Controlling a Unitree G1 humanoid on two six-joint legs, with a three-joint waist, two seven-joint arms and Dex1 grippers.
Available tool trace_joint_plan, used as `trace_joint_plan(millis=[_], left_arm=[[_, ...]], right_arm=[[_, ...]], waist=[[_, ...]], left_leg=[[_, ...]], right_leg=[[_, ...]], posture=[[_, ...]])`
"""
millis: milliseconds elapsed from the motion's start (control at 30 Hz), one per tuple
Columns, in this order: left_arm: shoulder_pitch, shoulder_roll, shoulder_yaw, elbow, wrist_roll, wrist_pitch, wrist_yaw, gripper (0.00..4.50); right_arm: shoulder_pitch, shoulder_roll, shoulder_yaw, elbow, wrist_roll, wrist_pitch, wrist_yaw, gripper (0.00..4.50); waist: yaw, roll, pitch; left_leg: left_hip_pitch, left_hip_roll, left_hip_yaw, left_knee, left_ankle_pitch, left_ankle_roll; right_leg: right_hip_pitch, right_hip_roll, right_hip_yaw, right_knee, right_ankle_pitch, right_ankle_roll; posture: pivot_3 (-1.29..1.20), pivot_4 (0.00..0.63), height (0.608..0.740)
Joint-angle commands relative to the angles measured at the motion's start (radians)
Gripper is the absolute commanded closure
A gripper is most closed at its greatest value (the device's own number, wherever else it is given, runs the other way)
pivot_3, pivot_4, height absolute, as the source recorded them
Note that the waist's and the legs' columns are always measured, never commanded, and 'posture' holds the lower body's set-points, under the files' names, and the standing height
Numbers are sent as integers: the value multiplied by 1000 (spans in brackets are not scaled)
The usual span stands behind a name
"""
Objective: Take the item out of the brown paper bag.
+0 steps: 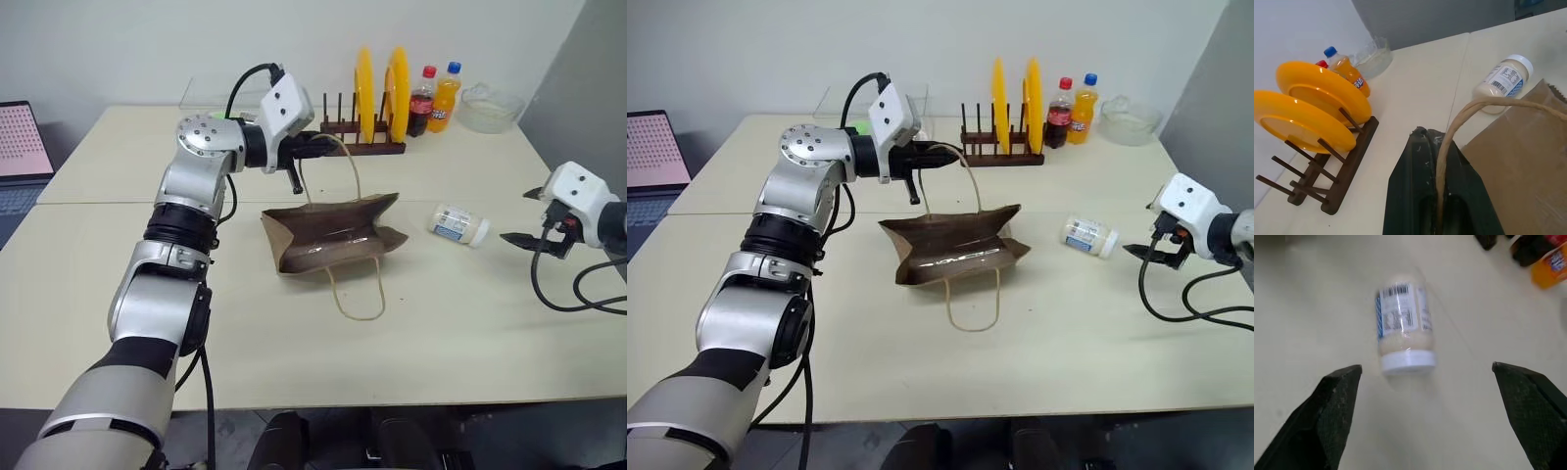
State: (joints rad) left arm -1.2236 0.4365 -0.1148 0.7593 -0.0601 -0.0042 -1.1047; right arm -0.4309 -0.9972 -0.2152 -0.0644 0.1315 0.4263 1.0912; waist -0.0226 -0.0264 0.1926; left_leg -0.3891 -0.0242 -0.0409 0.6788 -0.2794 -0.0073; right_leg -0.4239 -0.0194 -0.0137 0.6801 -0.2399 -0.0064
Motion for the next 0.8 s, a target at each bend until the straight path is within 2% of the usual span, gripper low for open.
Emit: trace_joint_plan(millis=[33,67,100,167,233,367,600,800], left_arm=[[-63,13,5,36,15,-51,-5,4500],[-69,15,5,49,18,-64,-6,4500],[-76,17,5,65,21,-72,-8,4500],[-87,21,2,90,30,-88,-9,4500],[-93,26,-3,111,41,-105,-11,4500],[-106,30,5,151,56,-116,6,4500],[-113,56,15,146,52,-114,-20,2366],[-84,116,37,76,30,-110,-47,479]], right_arm=[[152,114,-102,-375,157,131,-94,29],[186,140,-106,-437,173,153,-120,29],[226,211,-88,-524,199,175,-183,29],[300,366,1,-649,189,132,-311,29],[348,475,87,-703,134,83,-409,29],[374,566,184,-706,55,26,-516,29],[390,622,262,-653,9,-37,-593,0],[360,627,253,-582,10,-94,-605,0]], waist=[[-2,-1,0],[-2,-1,0],[-2,-1,0],[-3,-1,0],[-3,-1,0],[-3,-1,0],[-3,-1,0],[-4,-1,0]], left_leg=[[1,0,-1,0,0,0],[2,0,-1,0,0,0],[2,0,-2,-1,0,0],[2,0,-1,0,0,0],[4,0,-1,-1,0,0],[3,-1,1,1,0,0],[4,-1,0,0,0,0],[4,-1,0,0,0,0]], right_leg=[[1,0,0,0,0,1],[1,1,0,0,-1,2],[1,1,-1,0,-2,4],[2,1,0,0,-3,5],[2,0,1,1,-3,5],[2,0,2,0,-3,6],[2,1,1,0,-3,6],[2,1,1,0,-3,6]], posture=[[0,150,740],[0,150,740],[0,150,740],[0,150,740],[0,150,740],[0,150,740],[0,150,740],[0,150,740]])
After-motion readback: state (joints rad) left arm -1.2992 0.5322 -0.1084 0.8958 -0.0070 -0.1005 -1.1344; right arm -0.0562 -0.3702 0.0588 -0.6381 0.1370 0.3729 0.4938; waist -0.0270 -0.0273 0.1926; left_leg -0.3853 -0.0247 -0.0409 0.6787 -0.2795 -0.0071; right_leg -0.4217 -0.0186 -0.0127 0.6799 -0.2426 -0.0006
